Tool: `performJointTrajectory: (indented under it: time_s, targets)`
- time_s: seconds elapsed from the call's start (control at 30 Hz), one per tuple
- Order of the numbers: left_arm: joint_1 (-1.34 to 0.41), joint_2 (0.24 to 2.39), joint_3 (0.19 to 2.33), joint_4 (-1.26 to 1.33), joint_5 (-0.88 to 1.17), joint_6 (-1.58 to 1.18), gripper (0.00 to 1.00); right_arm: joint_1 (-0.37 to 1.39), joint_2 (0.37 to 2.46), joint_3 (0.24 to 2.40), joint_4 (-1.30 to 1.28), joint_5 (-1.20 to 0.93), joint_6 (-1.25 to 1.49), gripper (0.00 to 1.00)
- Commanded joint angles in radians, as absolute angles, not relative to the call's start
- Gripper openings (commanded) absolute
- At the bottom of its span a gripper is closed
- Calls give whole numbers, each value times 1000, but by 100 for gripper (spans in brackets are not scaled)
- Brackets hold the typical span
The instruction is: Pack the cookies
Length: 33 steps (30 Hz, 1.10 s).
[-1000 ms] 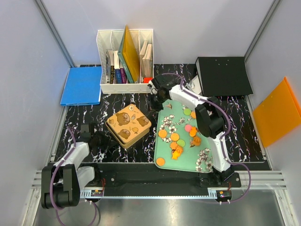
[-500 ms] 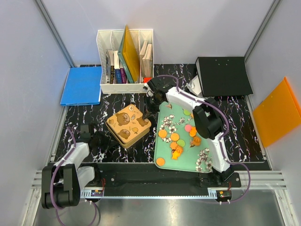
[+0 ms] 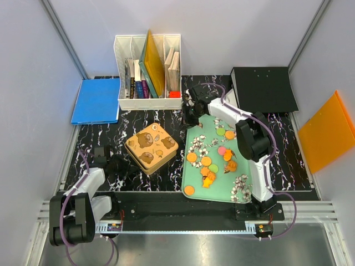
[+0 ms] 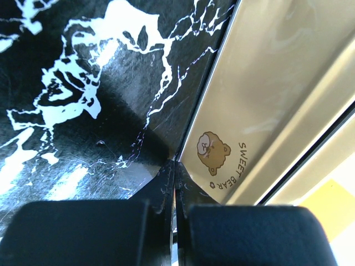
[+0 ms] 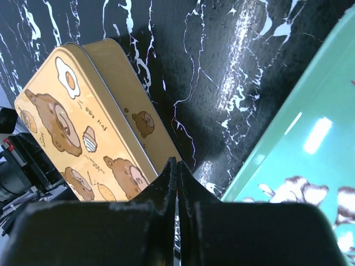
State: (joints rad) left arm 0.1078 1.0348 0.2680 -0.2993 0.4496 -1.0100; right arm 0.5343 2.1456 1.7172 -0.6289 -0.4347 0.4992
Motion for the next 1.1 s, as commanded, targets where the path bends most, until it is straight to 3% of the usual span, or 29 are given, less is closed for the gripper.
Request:
performJointTrajectory:
  time_s: [0.0, 0.3, 1.07]
  targets:
    - [117, 1038, 256, -327, 437, -979, 0, 552, 2206, 1735, -607, -492, 505, 0]
    - [117, 1063, 272, -319, 442, -974, 0, 575, 2263, 1759, -607, -589, 489, 0]
    - [117, 1103, 287, -295, 448, -974, 0, 630, 2168, 1744, -607, -629, 483, 0]
